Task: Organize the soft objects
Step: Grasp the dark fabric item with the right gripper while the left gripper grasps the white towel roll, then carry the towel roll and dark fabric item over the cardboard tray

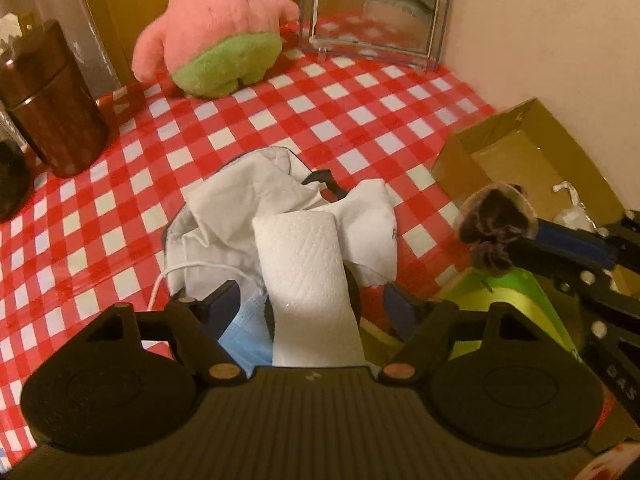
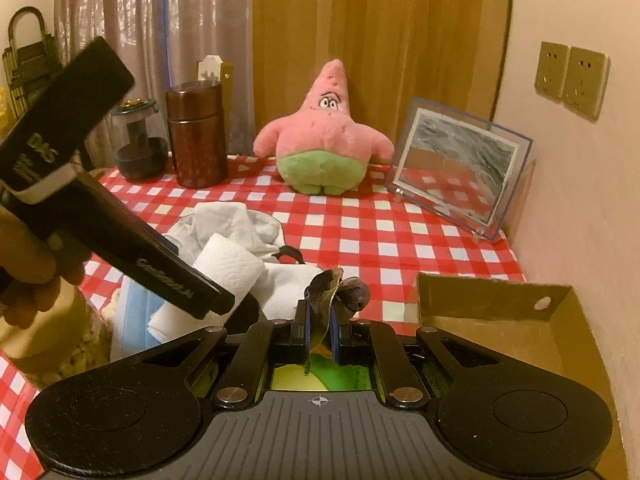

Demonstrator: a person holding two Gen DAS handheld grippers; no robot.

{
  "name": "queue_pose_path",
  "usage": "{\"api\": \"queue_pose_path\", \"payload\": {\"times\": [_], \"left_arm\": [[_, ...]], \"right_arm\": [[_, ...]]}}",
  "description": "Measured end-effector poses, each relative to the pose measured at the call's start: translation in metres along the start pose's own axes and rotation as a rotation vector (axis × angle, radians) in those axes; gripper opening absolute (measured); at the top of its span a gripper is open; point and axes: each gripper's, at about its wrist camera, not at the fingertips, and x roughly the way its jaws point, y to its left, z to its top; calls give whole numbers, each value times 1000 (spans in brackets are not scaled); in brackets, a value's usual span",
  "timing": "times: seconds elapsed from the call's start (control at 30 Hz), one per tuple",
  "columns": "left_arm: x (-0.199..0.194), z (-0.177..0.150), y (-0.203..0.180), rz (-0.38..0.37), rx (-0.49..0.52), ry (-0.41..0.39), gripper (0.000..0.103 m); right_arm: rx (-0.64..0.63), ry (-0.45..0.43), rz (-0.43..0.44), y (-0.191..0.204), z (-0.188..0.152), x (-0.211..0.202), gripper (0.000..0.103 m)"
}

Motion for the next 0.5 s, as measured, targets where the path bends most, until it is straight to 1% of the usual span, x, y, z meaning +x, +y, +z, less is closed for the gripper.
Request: {"api": "queue_pose_path", "payload": {"times": [0.2,0.27,0.3,0.37,0.43,0.5], "left_arm": [[21,7,-1,-6,-36,59,63],[25,7,-2,-1,-31,73,54],[26,7,-2,-2,-32,79,42],[29,6,-2,-5,-35,88,40],[28,5,-2,-3,-46,89,34],[25,3,-1,-11,-50,84,31]], "right_arm": [[19,-1,-2,-6,-2,0,10],[24,-1,1,-8,-2,0,10],[26,-1,1,-8,-2,0,10],[33,-1,1,-9,-2,-1,10],[39,-3,1,-10,-2,-3,10],[40,-5,0,-10,-2,-5,10]]}}
